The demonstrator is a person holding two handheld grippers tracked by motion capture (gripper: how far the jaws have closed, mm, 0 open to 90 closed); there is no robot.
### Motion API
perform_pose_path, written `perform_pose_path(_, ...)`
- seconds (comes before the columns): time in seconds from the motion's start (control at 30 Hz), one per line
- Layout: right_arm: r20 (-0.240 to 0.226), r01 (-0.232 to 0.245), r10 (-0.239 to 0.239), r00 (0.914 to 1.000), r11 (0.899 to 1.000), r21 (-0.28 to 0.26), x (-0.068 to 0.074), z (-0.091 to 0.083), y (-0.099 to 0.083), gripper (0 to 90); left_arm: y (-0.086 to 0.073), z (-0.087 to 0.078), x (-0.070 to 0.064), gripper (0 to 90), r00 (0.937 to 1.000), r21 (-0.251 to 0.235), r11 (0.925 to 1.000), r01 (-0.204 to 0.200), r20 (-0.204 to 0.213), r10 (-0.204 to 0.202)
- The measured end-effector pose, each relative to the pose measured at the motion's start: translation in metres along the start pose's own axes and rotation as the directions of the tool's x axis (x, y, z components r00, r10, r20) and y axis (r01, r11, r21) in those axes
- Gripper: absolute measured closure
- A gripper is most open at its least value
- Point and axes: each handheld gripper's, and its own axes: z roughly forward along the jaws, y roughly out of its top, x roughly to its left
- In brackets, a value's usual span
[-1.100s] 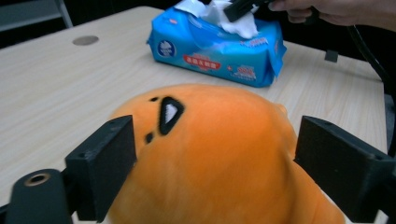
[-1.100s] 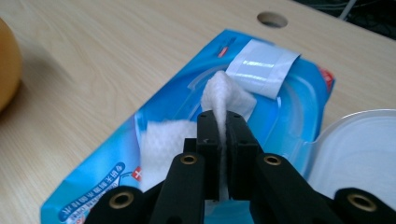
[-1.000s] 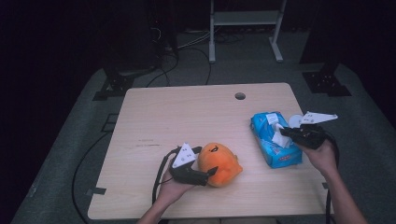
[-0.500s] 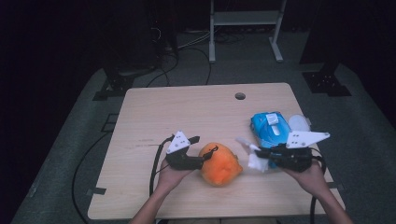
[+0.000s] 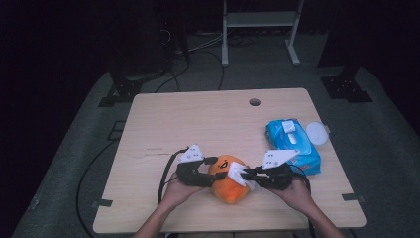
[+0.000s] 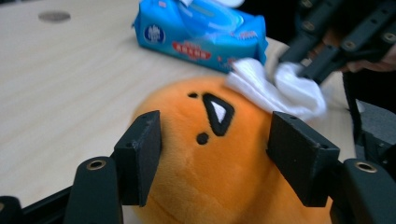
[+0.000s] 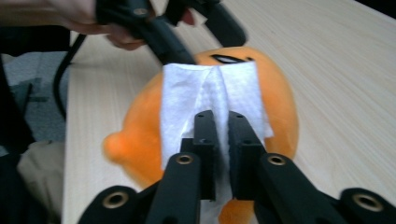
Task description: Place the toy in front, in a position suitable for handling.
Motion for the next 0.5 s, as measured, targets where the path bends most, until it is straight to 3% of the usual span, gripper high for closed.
perform_pose_path(0.13,0.019,0.013,-0.013,0.9997,1.0,0.016,-0.003,0.008,0.005,73.1,-0.008,-0.01,-0.009,32.1,0.9998,0.011,0.9998,0.017,0.005,-0.017)
perform_pose_path(0.33,0.033,0.036,-0.038,0.9987,0.999,0.035,-0.006,0.012,0.008,67.6,-0.013,-0.021,-0.016,31.6,0.9989,0.017,0.9999,0.0,0.046,-0.001)
perform_pose_path(0.37,0.053,0.057,-0.059,0.9969,0.998,0.037,-0.006,0.011,0.01,67.3,-0.013,-0.023,-0.014,31.7,0.9997,-0.01,0.9998,-0.02,0.013,0.02)
perform_pose_path(0.4,0.053,0.057,-0.059,0.9969,0.998,0.037,-0.006,0.011,0.01,67.3,-0.013,-0.023,-0.014,31.5,0.9997,-0.01,0.9998,-0.02,0.013,0.02)
perform_pose_path(0.43,0.063,0.083,-0.085,0.9944,0.996,0.031,-0.005,0.01,0.011,66.3,-0.014,-0.02,-0.012,31.5,0.9999,-0.049,0.9988,-0.003,-0.011,0.003)
perform_pose_path(0.5,0.064,0.108,-0.109,0.992,0.994,0.028,-0.004,0.01,0.012,65.4,-0.013,-0.018,-0.011,31.5,0.9997,-0.04,0.9992,0.0,-0.023,-0.001)
